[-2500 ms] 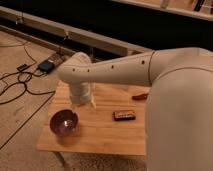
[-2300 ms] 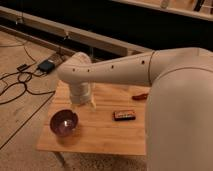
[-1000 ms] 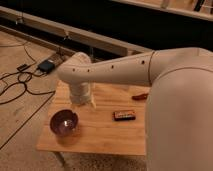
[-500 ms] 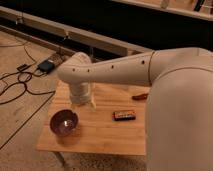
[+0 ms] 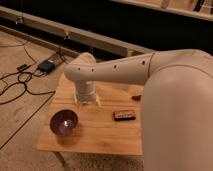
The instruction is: Drag the pepper across the table
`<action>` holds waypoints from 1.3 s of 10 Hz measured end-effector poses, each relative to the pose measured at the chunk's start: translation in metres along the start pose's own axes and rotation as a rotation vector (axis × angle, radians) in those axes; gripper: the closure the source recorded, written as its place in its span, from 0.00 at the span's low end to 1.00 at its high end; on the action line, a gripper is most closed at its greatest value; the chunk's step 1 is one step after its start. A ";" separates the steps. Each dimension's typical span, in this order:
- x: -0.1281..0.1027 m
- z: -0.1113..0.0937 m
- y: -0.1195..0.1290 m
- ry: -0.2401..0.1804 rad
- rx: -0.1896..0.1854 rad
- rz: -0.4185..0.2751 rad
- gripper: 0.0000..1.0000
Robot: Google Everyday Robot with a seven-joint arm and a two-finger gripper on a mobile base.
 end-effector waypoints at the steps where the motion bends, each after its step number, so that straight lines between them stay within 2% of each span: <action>1: -0.014 0.006 -0.015 -0.005 0.007 0.057 0.35; 3: -0.035 0.014 -0.046 -0.016 0.011 0.157 0.35; 5: -0.054 0.021 -0.075 -0.034 -0.004 0.251 0.35; 9: -0.087 0.038 -0.152 -0.070 -0.030 0.443 0.35; 11: -0.096 0.047 -0.179 -0.065 -0.033 0.509 0.35; 13: -0.107 0.058 -0.210 -0.037 -0.022 0.572 0.35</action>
